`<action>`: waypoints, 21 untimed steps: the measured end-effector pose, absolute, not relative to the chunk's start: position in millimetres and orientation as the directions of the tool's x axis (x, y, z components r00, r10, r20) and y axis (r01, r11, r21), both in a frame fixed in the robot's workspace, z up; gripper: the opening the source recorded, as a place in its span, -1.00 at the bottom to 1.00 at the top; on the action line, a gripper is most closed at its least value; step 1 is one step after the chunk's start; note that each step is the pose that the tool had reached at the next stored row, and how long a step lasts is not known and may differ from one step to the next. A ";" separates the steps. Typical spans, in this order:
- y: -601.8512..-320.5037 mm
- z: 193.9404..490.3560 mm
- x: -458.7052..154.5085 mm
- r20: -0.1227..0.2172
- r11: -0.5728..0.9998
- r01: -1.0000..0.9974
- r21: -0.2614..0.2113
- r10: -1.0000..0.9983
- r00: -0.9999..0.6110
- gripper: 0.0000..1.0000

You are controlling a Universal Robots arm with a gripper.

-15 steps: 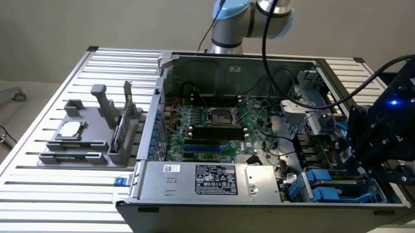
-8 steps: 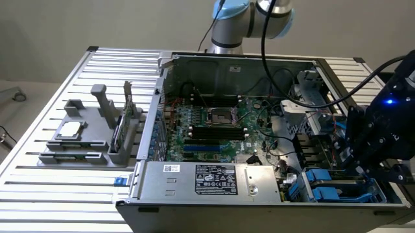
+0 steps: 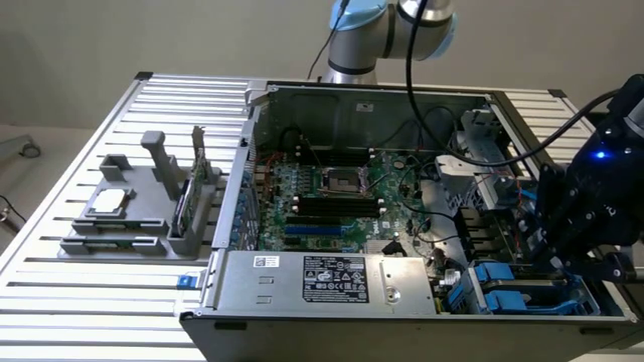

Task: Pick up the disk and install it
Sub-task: 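Insert the first disk wire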

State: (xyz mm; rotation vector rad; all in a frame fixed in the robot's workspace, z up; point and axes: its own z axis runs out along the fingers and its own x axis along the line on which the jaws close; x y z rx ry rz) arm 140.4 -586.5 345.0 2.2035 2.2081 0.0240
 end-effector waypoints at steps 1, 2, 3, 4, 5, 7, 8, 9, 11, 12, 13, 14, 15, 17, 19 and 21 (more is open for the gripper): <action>-585.5 344.9 140.4 -0.005 0.000 1.000 0.027 1.000 0.000 -0.67; -584.4 344.9 140.3 -0.007 -0.002 1.000 0.027 1.000 0.002 -0.67; -583.5 345.0 140.4 -0.008 -0.003 1.000 0.027 1.000 0.004 -0.67; -583.0 345.0 140.6 -0.010 -0.005 1.000 0.027 1.000 0.005 -0.67; -582.6 344.8 141.0 -0.011 -0.006 1.000 0.027 1.000 0.006 -0.67; -582.2 344.6 142.2 -0.013 -0.010 1.000 0.026 1.000 0.010 -0.67; -582.1 344.5 142.9 -0.014 -0.012 1.000 0.027 1.000 0.012 -0.67; -581.9 344.5 143.5 -0.014 -0.013 1.000 0.027 1.000 0.014 -0.67; -581.7 344.3 144.1 -0.016 -0.016 1.000 0.027 1.000 0.017 -0.67; -581.7 344.0 144.1 -0.017 -0.017 0.999 0.027 1.000 0.018 -0.67; -581.7 343.8 144.1 -0.018 -0.018 0.999 0.027 1.000 0.018 -0.67; -581.7 343.5 144.2 -0.019 -0.018 0.999 0.027 1.000 0.018 -0.67; -581.7 343.2 144.3 -0.020 -0.018 0.999 0.027 1.000 0.019 -0.67; -581.7 342.6 144.3 -0.023 -0.019 0.999 0.027 1.000 0.019 -0.67; -581.7 342.3 144.4 -0.025 -0.019 0.999 0.027 1.000 0.020 -0.67; -581.7 342.0 144.4 -0.026 -0.020 0.999 0.027 0.999 0.020 -0.67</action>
